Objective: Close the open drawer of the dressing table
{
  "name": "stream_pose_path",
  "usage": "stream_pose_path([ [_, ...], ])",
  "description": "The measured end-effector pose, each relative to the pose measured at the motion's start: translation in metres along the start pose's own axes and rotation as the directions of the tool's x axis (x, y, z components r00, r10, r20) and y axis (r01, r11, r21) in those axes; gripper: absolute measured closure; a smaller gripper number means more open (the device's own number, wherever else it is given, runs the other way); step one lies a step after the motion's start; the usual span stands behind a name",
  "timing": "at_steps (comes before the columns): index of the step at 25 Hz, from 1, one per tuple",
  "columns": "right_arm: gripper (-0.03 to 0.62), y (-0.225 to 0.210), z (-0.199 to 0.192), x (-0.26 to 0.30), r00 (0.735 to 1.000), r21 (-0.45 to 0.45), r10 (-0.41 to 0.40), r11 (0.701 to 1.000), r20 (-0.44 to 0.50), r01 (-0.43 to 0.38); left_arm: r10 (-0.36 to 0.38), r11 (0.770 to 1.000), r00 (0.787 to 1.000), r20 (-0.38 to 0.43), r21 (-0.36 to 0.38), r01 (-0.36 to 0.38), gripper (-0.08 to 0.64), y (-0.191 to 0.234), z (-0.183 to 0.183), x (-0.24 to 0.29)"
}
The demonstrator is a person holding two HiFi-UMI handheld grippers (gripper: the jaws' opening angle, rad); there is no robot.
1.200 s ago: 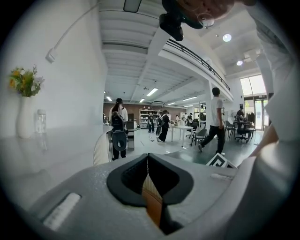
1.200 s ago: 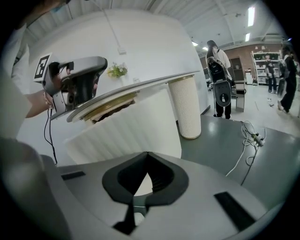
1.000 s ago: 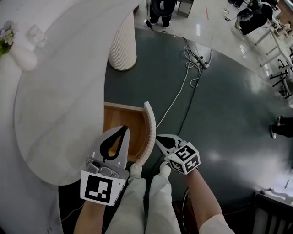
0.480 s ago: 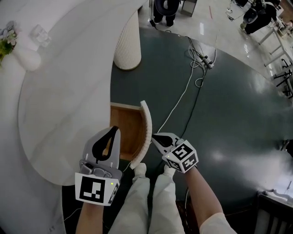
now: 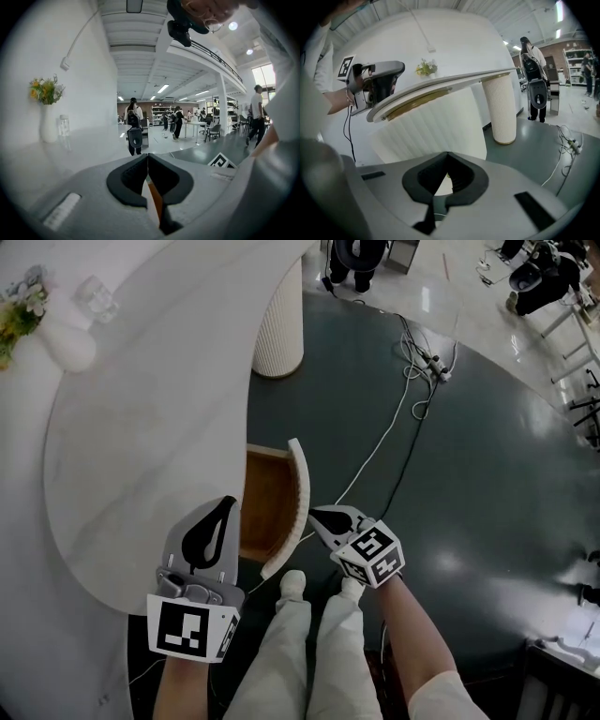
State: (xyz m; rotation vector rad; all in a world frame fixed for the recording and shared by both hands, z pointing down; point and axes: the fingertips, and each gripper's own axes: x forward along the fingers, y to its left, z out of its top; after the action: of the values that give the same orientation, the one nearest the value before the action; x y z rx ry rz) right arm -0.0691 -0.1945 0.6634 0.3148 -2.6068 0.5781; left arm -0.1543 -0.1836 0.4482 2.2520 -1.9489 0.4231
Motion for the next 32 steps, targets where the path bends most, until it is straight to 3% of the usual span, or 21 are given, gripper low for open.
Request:
stream_pose_path([
  [18,0.592,0.019,0.018,0.037,0.997,0.001,0.065,0.998,0.037,-0.065,0.120,0.992,0.990,-0.077,0.037,-0.117,0.543,0.052,-0.008,-0.010],
  [32,0.591,0.030,0.026,0.054,0.992,-0.015,0.113,0.994,0.061,-0.112,0.151,0.988,0.984,-0.096,-0.016,-0.153,0.543,0.064,-0.012,-0.015],
])
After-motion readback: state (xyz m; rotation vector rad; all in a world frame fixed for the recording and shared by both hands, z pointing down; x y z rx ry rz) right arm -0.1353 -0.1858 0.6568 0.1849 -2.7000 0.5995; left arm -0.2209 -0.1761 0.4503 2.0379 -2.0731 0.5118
